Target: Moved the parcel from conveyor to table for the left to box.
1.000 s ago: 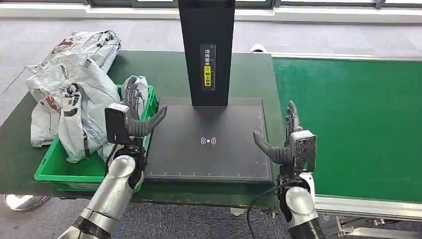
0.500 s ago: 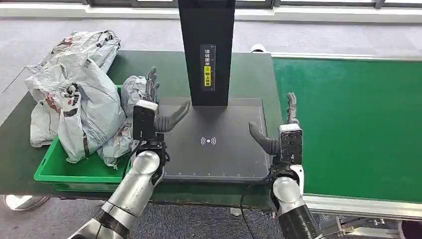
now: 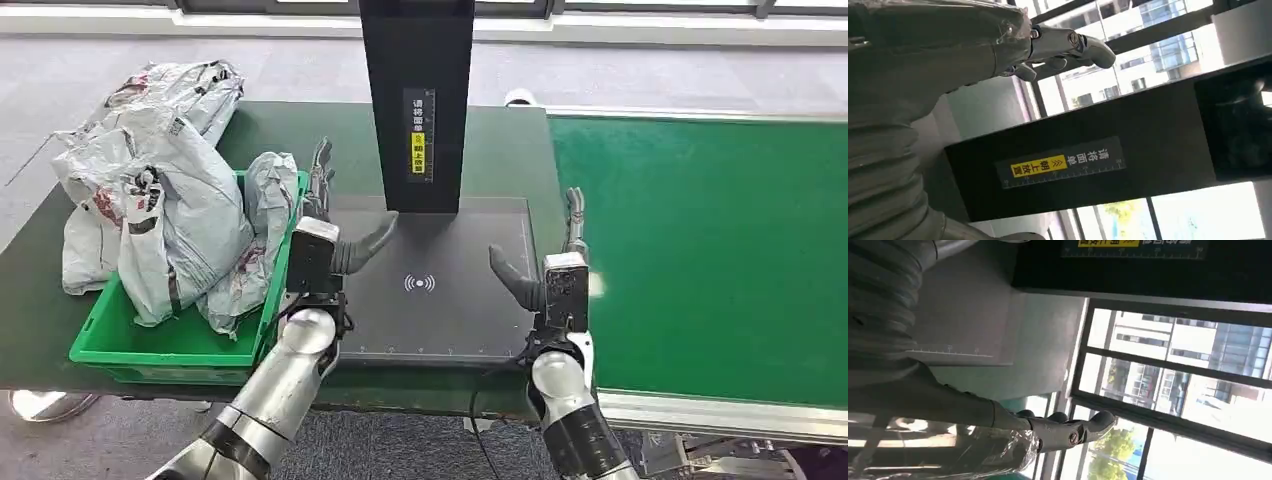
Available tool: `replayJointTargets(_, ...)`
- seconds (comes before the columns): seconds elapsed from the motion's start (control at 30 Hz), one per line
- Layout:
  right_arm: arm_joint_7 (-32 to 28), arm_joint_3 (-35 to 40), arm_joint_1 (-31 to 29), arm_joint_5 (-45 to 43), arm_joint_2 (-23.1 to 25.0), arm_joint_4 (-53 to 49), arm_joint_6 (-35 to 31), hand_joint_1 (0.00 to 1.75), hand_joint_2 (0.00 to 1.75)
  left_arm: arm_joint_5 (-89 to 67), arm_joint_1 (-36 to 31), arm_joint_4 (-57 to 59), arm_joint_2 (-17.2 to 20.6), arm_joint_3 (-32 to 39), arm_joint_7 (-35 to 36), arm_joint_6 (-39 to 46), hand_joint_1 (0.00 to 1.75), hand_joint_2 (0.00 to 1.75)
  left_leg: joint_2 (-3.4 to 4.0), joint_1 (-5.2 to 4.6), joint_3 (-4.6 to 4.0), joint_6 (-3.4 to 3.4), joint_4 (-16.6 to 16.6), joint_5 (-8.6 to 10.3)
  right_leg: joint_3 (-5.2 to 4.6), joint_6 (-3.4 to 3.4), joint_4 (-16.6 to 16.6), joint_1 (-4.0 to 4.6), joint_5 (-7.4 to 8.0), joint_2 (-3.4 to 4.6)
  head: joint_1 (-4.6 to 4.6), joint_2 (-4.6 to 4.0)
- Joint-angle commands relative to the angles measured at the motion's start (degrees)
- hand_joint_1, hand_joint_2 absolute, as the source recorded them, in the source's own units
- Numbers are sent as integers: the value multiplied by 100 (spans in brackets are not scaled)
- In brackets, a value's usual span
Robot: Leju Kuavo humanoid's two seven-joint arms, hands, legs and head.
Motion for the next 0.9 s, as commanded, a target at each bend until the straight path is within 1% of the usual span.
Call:
replayJointTargets(0.03, -510, 456, -230, 157, -231, 1009, -1034, 0, 175, -70, -402, 2186, -378, -397, -723, 242, 0, 175, 28, 0, 39, 8, -23, 1, 39, -3, -28, 7, 5, -14, 0, -2)
replayJointTargets(0.07, -510, 437, -110, 191, -265, 976, -1056, 0, 175, -115, -456, 2555, -461, -470, -819, 324, 0, 175, 6, -4, 25, 5, -14, 1, 27, -2, -14, 1, -2, -22, 0, -2)
replayJointTargets(0.1, -510, 379, 10, 211, -252, 915, -1056, 0, 175, -123, -303, 2268, -419, -578, -819, 307, 0, 175, -6, 0, 35, 6, -22, 4, 45, -2, -28, 5, -3, -42, 0, -2)
replayJointTargets(0.13, -510, 371, 76, 155, -254, 1004, -1056, 0, 175, -165, -338, 2554, -420, -647, -819, 476, 0, 175, -7, 0, 35, 6, -21, 5, 43, -3, -28, 6, -2, -42, 0, -2)
replayJointTargets(0.17, -510, 386, 185, -204, -249, 940, -970, 0, 175, -118, -300, 2506, -427, -641, -819, 500, 0, 175, -10, 0, 40, 7, -26, 4, 50, -3, -34, 7, -3, -44, 0, 0)
replayJointTargets(0.23, -510, 417, 361, 94, -328, 551, -1056, 0, 175, 51, -225, 2337, -358, -609, -819, 263, 0, 175, 5, -1, 50, 9, -33, 1, 58, -4, -42, 8, -1, -38, 0, 0)
replayJointTargets(0.27, -510, 381, 393, 212, -324, 424, -1056, 0, 175, 111, -116, 1949, -308, -578, -819, 283, 0, 175, 20, 1, 50, 10, -31, -2, 55, -5, -42, 11, 2, -28, -2, 0)
replayJointTargets(0.37, -510, 381, 393, 212, -324, 424, -1056, 0, 175, 111, -116, 1949, -308, -578, -819, 283, 0, 175, 29, -1, 54, 7, -35, -5, 52, -8, -39, 9, -3, -28, 0, -2)
replayJointTargets(0.43, -510, 381, 393, 212, -324, 424, -1056, 0, 175, 111, -116, 1949, -308, -578, -819, 283, 0, 175, 27, 0, 29, 5, -15, -7, 26, -6, -18, 7, -3, -18, 0, -2)
replayJointTargets(0.47, -510, 393, 341, 182, -285, 447, -1056, 0, 175, 249, -101, 1886, -315, -510, -819, 122, 0, 175, 29, -1, 33, 6, -19, -5, 29, -6, -22, 7, -2, -21, 0, -2)
replayJointTargets(0.5, -510, 493, 314, 28, -306, 462, -1031, 0, 175, 217, -75, 1880, -306, -604, -819, -46, 0, 175, 25, 0, 32, 7, -18, -5, 31, -5, -23, 8, -1, -24, 0, -2)
replayJointTargets(0.53, -510, 533, 281, 147, -328, 567, -1056, 0, 175, 103, -82, 1977, -302, -701, -819, -33, 0, 175, 30, 0, 37, 8, -23, -4, 34, -6, -27, 8, 1, -20, 0, -2)
replayJointTargets(0.57, -510, 281, 323, 436, -232, 559, -1056, 0, 175, -168, -192, 2326, -350, -908, -819, 118, 0, 175, 41, 1, 40, 9, -24, -4, 35, -6, -30, 10, 4, -14, 0, -2)
replayJointTargets(0.6, -510, 295, 323, 324, -232, 438, -1056, 0, 175, -304, -146, 2132, -308, -1047, -819, 298, 0, 175, 39, -2, 39, 10, -25, -2, 33, -5, -29, 7, 4, -16, 0, -2)
replayJointTargets(0.63, -510, 243, 315, 366, -209, 378, -1056, 0, 175, -340, -260, 2329, -339, -1097, -819, 364, 0, 175, 18, -2, 16, 6, -8, -4, 13, -2, -10, 3, -1, -11, 0, -2)
replayJointTargets(0.67, -510, 198, 298, 432, -191, 343, -1056, 0, 175, -354, -341, 2358, -345, -1123, -819, 393, 0, 175, 23, -4, 21, 7, -12, -4, 17, -3, -14, 2, -1, -16, 0, 0)
replayJointTargets(0.73, -510, 203, 254, 543, -181, 378, -1056, 0, 175, -147, -495, 2405, -335, -984, -819, 281, 0, 175, 20, -1, 17, 8, -9, -3, 17, -4, -13, 6, -1, -24, 0, -2)
replayJointTargets(0.8, -510, 253, 186, 539, -187, 455, -1056, 0, 175, 76, -527, 2213, -219, -813, -819, 158, 0, 175, 21, 0, 16, 10, -7, -1, 19, -4, -14, 7, 0, -26, 0, 0)
replayJointTargets(0.87, -510, 253, 186, 539, -187, 455, -1056, 0, 175, 76, -527, 2213, -219, -813, -819, 158, 0, 175, 35, -2, 11, 7, -4, -4, 4, -4, -6, 2, 2, 0, 0, -2)
replayJointTargets(0.9, -510, 253, 186, 539, -187, 455, -1056, 0, 175, 76, -527, 2213, -219, -813, -819, 158, 0, 175, 41, 0, 19, 7, -8, -4, 12, -6, -12, 6, 4, -1, 0, 0)
